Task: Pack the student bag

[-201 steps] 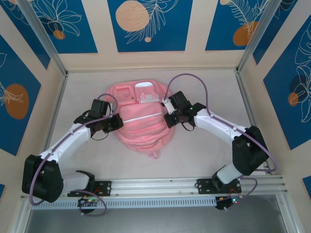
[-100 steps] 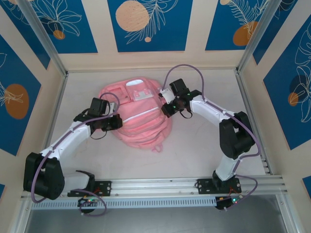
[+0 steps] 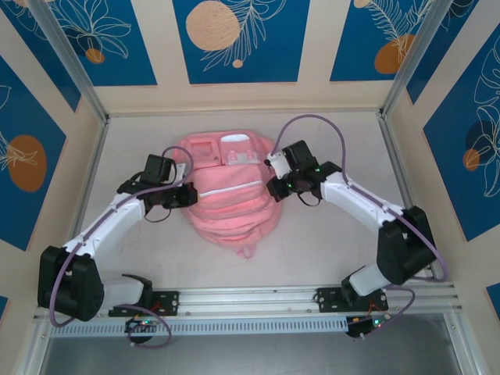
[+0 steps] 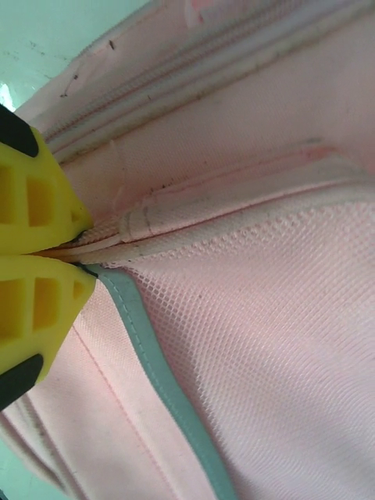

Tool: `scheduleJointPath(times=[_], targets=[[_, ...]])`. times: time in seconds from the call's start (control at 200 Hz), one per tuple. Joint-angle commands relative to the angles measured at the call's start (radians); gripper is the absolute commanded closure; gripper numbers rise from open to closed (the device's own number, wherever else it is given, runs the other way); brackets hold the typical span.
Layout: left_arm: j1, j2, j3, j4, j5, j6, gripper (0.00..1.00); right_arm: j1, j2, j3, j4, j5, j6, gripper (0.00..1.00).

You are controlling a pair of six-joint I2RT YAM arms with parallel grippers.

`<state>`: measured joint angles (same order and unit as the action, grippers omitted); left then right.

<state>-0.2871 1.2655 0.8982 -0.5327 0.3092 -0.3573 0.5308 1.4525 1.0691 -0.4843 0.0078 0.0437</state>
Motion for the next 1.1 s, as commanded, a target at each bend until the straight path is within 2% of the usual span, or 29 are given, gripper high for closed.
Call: scheduleJointPath(times=[0.0,0.17,0.31,0.46,0.71,0.935,1.015,1.095], targets=[[0.015,0.014,0.067,-0.016,-0.074,0.072,1.0,0.029,-0.126,-0.051,0.006,0.056,0.091,1.0],[0.016,0.057,0.1,0.0,-0.134,0.053,0.99,0.063,-0.212,-0.136,0.018,0.056,0.133,1.0],[0.016,0.086,0.1,0.019,-0.104,0.051,1.0,0.059,-0.161,-0.149,0.007,0.114,0.144,1.0],[0.016,0.107,0.091,-0.003,-0.093,0.143,1.0,0.01,-0.067,-0.102,-0.041,0.197,0.197,1.0],[0.016,0.079,0.065,0.022,-0.02,0.271,1.0,-0.021,0.023,0.029,-0.114,0.107,0.149,0.98],[0.016,0.067,0.059,0.048,0.037,0.279,1.0,-0.043,0.063,0.101,-0.116,0.165,0.16,0.95],[0.016,0.054,0.06,0.05,0.061,0.283,1.0,-0.055,0.065,0.115,-0.115,0.149,0.178,0.94],[0.016,0.046,0.066,0.05,0.062,0.276,1.0,-0.054,0.059,0.114,-0.103,0.114,0.176,0.86]])
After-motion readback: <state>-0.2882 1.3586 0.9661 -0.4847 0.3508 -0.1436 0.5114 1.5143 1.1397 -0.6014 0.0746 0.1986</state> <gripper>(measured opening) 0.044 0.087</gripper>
